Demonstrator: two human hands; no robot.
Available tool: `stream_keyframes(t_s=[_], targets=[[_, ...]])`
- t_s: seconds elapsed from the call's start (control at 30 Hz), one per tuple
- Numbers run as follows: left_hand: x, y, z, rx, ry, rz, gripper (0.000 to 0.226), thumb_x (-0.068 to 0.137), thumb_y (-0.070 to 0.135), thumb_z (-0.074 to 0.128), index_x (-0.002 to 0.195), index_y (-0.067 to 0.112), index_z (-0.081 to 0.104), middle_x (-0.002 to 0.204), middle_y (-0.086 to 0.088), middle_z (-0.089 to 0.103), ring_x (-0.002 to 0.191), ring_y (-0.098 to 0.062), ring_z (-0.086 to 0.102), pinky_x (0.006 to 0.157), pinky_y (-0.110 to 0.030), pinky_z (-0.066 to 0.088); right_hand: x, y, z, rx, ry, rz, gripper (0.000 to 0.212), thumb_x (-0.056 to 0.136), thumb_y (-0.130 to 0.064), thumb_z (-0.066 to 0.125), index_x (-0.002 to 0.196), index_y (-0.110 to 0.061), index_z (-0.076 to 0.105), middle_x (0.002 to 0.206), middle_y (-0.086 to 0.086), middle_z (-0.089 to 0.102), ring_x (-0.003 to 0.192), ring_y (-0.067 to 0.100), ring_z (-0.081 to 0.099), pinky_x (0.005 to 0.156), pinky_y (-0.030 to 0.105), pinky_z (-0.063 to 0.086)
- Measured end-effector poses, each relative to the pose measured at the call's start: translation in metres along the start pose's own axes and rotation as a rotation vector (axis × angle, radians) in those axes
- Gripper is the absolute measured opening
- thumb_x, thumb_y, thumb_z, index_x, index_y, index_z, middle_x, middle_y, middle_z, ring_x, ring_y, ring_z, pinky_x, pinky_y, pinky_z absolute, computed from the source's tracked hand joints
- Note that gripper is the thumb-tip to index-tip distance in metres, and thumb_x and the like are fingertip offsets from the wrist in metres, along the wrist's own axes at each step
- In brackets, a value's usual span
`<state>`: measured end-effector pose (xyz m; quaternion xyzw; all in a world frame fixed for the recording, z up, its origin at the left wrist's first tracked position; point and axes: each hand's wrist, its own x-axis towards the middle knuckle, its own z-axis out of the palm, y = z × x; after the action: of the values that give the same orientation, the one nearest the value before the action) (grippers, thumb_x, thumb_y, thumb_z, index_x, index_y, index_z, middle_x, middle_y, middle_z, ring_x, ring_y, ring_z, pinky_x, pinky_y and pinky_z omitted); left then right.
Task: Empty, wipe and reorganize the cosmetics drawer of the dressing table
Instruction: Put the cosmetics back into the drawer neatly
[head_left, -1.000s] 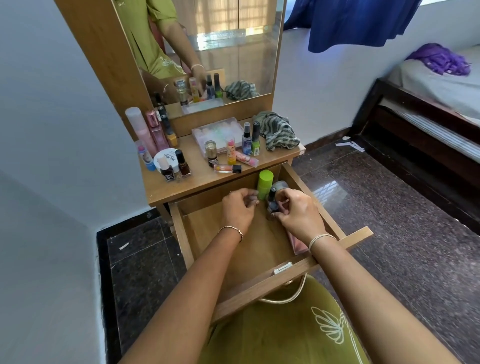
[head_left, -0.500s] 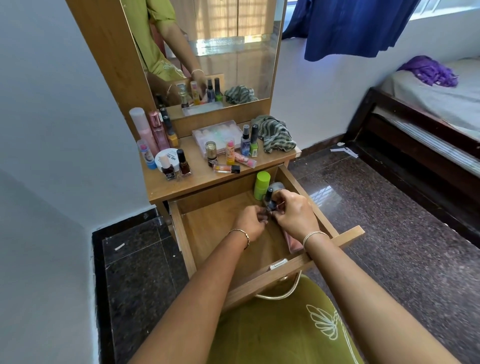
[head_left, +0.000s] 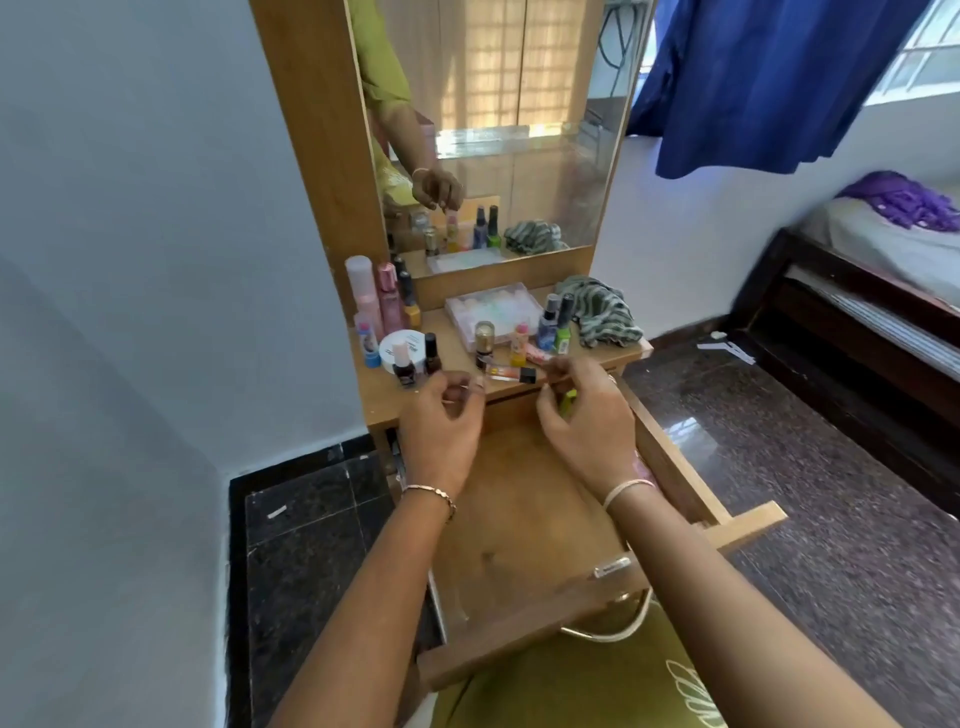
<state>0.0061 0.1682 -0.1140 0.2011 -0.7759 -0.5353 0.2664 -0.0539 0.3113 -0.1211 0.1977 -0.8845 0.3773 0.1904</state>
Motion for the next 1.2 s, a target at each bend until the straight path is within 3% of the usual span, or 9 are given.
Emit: stream_keyframes(t_s=[0.1, 0.27, 0.4, 0.57, 0.87, 1.03, 1.2], targets=[[0.021, 0.004, -0.03, -0.001, 0.259, 0.018, 0.011, 0.084, 0.031, 0.068, 0.088, 0.028, 0.057, 0.076, 0.011, 0.059, 0.068, 0.0, 0.056, 0.061, -0.008, 0.043, 0.016, -0.04, 0.02, 0.058, -0.06, -0.123, 0.024, 0.084, -0.018, 0.06, 0.109, -0.016, 0.061, 0.1, -0.002, 0.063, 0.088, 0.01, 0.057, 0.078, 0.025, 0.048], [0.057, 0.0, -0.057, 0.052, 0.381, 0.037, 0.032, 0.084, 0.03, 0.068, 0.111, 0.02, 0.054, 0.107, -0.004, 0.057, 0.088, -0.016, 0.056, 0.072, -0.021, 0.047, 0.036, -0.077, 0.055, 0.028, -0.201, -0.228, 0.037, 0.092, -0.017, 0.055, 0.129, -0.015, 0.054, 0.125, 0.003, 0.059, 0.114, 0.017, 0.053, 0.097, 0.029, 0.042], [0.069, -0.007, -0.061, 0.118, 0.296, 0.109, 0.022, 0.088, 0.03, 0.063, 0.109, 0.027, 0.061, 0.109, -0.002, 0.054, 0.082, -0.008, 0.056, 0.069, -0.015, 0.046, 0.042, -0.081, 0.072, -0.012, -0.265, -0.213, 0.043, 0.094, -0.012, 0.052, 0.137, -0.017, 0.05, 0.13, 0.003, 0.054, 0.114, 0.019, 0.053, 0.093, 0.027, 0.042], [0.066, -0.016, -0.056, 0.231, 0.144, 0.151, 0.021, 0.082, 0.031, 0.07, 0.101, 0.023, 0.07, 0.103, -0.002, 0.067, 0.09, -0.017, 0.061, 0.078, -0.031, 0.054, 0.044, -0.078, 0.08, -0.016, -0.285, -0.188, 0.035, 0.093, -0.008, 0.052, 0.127, -0.018, 0.055, 0.119, 0.002, 0.061, 0.106, 0.018, 0.058, 0.087, 0.025, 0.045], [0.057, -0.017, -0.051, 0.33, 0.059, 0.137, 0.027, 0.089, 0.012, 0.061, 0.113, 0.023, 0.055, 0.108, -0.005, 0.067, 0.098, -0.023, 0.064, 0.078, -0.022, 0.044, 0.041, -0.079, 0.076, -0.015, -0.277, -0.163, 0.028, 0.091, -0.006, 0.054, 0.117, -0.017, 0.055, 0.11, 0.004, 0.065, 0.099, 0.02, 0.061, 0.081, 0.029, 0.048], [0.049, -0.012, -0.055, 0.274, 0.036, 0.137, 0.033, 0.086, 0.008, 0.064, 0.116, 0.018, 0.055, 0.115, -0.004, 0.066, 0.103, -0.02, 0.064, 0.088, -0.033, 0.054, 0.03, -0.069, 0.047, 0.059, -0.199, -0.164, 0.028, 0.09, -0.008, 0.055, 0.116, -0.017, 0.057, 0.108, 0.0, 0.066, 0.098, 0.014, 0.06, 0.081, 0.021, 0.044], [0.029, -0.002, -0.047, 0.031, -0.004, 0.095, 0.031, 0.081, 0.007, 0.071, 0.104, 0.023, 0.06, 0.097, 0.009, 0.064, 0.079, 0.005, 0.062, 0.067, -0.002, 0.047, 0.01, -0.035, 0.0, 0.115, -0.203, -0.116, 0.038, 0.086, -0.007, 0.064, 0.12, -0.02, 0.057, 0.104, -0.002, 0.067, 0.09, 0.007, 0.061, 0.079, 0.019, 0.048]])
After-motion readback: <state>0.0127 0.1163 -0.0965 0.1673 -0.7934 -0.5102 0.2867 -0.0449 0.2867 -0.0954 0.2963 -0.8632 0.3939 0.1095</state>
